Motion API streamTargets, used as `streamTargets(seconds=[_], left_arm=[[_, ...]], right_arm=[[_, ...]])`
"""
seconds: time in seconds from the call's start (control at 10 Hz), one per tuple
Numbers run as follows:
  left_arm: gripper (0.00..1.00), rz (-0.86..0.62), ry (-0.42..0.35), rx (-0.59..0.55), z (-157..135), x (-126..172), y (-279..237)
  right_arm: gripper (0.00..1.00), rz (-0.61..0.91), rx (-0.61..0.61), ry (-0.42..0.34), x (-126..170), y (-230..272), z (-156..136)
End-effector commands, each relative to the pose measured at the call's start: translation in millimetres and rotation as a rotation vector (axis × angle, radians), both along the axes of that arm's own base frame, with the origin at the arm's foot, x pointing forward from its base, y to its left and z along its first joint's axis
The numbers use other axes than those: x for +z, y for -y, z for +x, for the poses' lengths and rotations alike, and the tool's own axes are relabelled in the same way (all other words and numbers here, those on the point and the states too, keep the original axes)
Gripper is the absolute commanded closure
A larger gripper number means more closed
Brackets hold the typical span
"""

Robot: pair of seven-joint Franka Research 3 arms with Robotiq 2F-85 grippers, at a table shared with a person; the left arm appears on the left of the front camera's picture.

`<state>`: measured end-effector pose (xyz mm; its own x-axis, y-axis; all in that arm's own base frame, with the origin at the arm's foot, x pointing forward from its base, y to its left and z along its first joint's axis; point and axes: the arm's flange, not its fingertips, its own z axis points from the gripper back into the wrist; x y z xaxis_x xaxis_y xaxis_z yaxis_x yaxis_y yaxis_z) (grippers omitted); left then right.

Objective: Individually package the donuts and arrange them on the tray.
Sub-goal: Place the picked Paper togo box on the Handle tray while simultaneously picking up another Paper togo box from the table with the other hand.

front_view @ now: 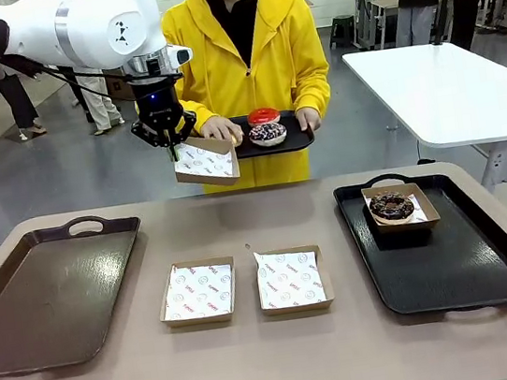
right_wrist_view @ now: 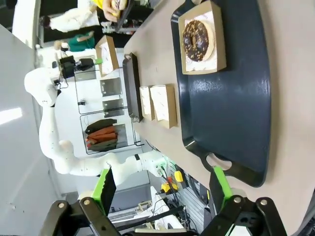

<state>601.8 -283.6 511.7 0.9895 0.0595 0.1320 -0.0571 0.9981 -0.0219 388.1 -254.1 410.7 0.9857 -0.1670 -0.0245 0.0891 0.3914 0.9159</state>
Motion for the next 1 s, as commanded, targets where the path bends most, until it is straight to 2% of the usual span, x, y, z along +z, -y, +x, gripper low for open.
streamTargets(seconds=[0.0, 0.9], left_arm=[[1.00, -0.003, 0.012, -0.004, -3.6, 2.3, -0.7], [1.00, -0.003, 0.012, -0.004, -3.6, 2.3, -0.7]], right_arm=[[0.00, 0.006, -0.011, -0.009, 1.5, 3.2, -3.3], [0.00, 0.006, -0.011, -0.009, 1.5, 3.2, -3.3]])
